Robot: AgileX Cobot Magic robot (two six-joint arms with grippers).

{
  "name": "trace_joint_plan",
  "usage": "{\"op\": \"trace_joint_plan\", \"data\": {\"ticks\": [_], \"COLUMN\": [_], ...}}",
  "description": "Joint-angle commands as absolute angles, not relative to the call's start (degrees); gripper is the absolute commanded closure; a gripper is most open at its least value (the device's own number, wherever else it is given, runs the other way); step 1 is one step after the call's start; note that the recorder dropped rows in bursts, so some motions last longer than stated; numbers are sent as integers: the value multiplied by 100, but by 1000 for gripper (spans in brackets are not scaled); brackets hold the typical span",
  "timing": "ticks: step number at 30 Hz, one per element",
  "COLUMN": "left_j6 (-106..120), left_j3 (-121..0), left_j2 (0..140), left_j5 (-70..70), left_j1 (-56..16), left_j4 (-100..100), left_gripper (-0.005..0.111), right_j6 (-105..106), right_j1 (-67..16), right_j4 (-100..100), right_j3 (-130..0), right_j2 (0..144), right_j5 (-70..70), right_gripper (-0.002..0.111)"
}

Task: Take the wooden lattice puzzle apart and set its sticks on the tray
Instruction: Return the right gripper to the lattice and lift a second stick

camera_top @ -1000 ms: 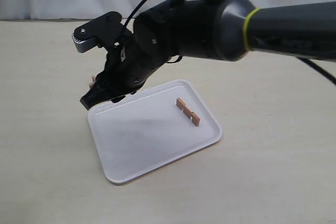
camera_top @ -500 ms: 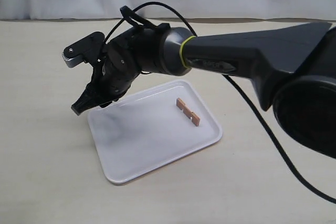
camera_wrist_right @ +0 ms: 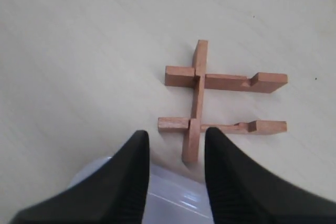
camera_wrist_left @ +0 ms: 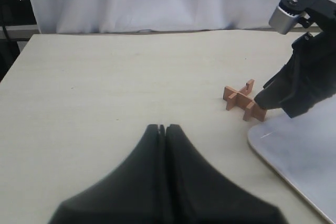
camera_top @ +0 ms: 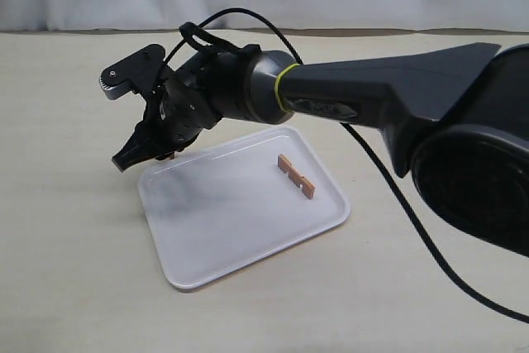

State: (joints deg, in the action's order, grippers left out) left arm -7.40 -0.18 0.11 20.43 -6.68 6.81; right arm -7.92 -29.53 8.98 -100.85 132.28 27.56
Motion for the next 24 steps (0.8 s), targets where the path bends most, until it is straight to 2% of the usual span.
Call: {"op": "trace_joint_plan", "data": {"ticks": [1, 24], "left_j6": [-753, -753], "left_j3": [0, 0], "left_j2": [0, 0], "left_j5": [1984, 1984], "left_j1": [-666, -666], "left_j4": [689, 689], "left_gripper": [107, 107], "right_j6": [-816, -1020], "right_j1": [-2938, -2782], "right_j4": [975, 991], "right_j3": [-10111, -10124], "right_j2": [13276, 13461], "right_j5": [2561, 2372], "right_gripper": [74, 74]}}
